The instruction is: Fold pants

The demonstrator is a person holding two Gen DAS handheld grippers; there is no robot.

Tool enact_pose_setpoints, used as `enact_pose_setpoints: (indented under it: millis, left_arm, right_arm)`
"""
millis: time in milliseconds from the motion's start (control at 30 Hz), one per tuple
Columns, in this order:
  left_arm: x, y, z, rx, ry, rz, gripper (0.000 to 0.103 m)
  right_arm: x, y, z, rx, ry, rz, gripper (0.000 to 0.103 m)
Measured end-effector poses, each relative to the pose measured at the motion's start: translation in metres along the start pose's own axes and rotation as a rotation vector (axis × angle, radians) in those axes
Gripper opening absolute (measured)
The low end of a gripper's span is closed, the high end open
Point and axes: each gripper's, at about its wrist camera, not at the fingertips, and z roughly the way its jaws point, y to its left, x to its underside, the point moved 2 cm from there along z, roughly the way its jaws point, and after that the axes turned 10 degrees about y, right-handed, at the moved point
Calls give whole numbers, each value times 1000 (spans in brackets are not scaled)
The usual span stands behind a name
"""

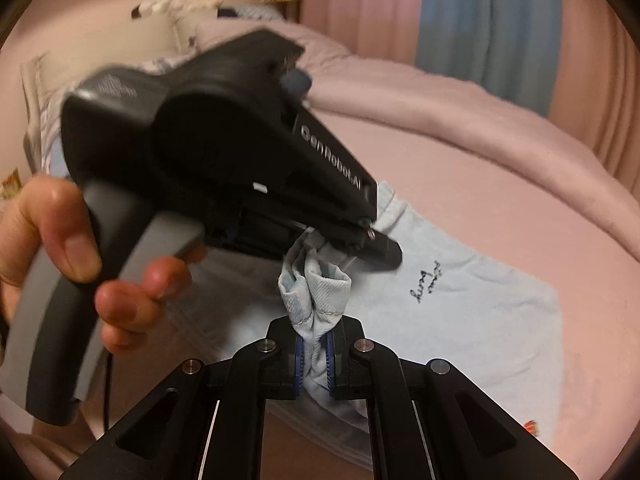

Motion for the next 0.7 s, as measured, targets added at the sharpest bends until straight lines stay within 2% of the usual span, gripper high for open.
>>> enact_pose_setpoints:
  millis: [33, 67, 133, 167, 233, 267, 367, 433, 467, 533, 633, 700]
  left_arm:
    - [1, 6, 1, -24, 10, -12, 20]
    - [1, 14, 2, -42, 31, -33, 26]
    - [-1, 18, 0, -19, 35, -57, 28]
    - [-2, 19, -6, -31, 25, -50, 31]
    - [-1, 14, -24, -70, -23, -20, 48]
    - [0, 7, -28, -91, -47, -7, 52]
    - [2, -6, -45, -113, -108, 45, 54]
    - [3, -16, -43, -91, -107, 82, 53]
    - [6, -20, -40, -83, -99, 99, 53]
    - [11, -35, -28, -49, -71, 134, 53]
    - [22, -49, -8, -1, -19, 169, 52]
    - [30, -52, 5, -11, 6, 183, 51]
  right_arm:
    - [1, 0, 5, -15, 18, -1, 14]
    - [2, 0, 12, -37, 55, -3, 19]
    - [4, -3, 24, -62, 118, 12, 26]
    - [7, -6, 24, -81, 135, 28, 32]
    - [12, -16, 14, -123, 138, 51, 39]
    - [15, -26, 2, -163, 128, 77, 41]
    - [23, -65, -30, -282, 70, 202, 41]
    - [25, -92, -43, -264, 43, 272, 42]
    - [26, -110, -47, -217, 34, 305, 42]
    - [29, -134, -47, -119, 59, 357, 41]
    - [29, -161, -42, -86, 77, 415, 41]
    - [32, -169, -38, -36, 93, 427, 41]
